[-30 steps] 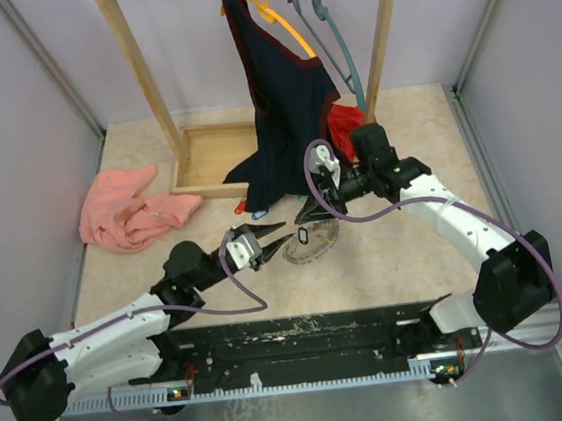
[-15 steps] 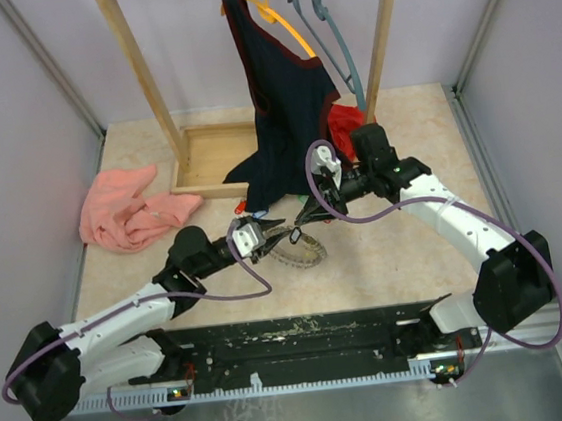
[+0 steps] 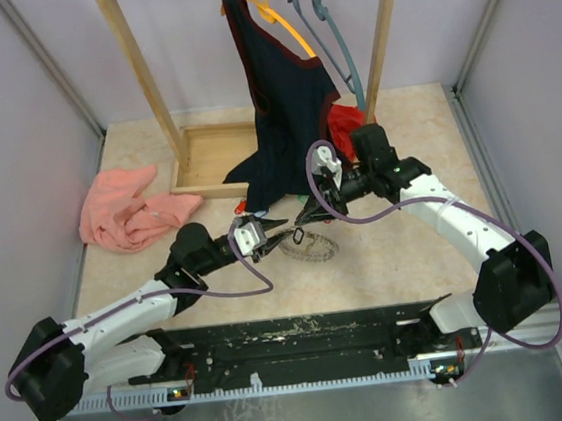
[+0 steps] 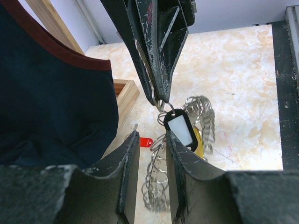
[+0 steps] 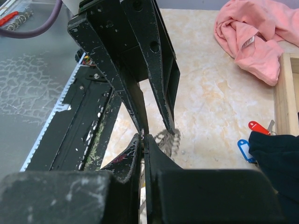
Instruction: Remove the keys from the keyring
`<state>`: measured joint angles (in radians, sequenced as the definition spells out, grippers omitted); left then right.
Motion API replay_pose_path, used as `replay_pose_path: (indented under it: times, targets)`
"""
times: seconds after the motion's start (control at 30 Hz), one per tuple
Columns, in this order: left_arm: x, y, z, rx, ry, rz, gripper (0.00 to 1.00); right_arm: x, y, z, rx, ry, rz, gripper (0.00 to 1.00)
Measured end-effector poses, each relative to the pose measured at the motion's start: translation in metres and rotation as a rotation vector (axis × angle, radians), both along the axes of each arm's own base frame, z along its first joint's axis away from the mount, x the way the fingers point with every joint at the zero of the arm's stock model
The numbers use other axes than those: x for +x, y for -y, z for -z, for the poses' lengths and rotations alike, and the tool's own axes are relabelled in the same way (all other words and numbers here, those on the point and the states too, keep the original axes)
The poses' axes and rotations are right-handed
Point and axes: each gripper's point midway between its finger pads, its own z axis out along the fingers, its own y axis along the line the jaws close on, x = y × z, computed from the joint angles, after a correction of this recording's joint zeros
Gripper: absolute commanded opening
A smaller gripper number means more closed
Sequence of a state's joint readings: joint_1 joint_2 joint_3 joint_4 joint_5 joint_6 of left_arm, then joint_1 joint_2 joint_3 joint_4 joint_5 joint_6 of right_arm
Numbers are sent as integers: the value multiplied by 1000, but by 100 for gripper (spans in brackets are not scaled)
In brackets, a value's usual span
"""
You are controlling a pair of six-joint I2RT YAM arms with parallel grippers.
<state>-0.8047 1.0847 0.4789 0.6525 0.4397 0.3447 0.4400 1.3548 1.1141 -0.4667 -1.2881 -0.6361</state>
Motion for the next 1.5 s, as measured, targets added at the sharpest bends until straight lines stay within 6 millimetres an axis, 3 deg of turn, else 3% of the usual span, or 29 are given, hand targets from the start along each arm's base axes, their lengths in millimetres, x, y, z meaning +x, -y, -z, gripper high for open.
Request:
replay_pose_path:
  times: [0.87,1.5]
  targets:
    - [-11,2,-11,-31,19,61,36,-4,1,0,5,-4,-16,0]
    - [-14,19,11,-22,-82,133,38,-4,1,-1,11,0,-22,0]
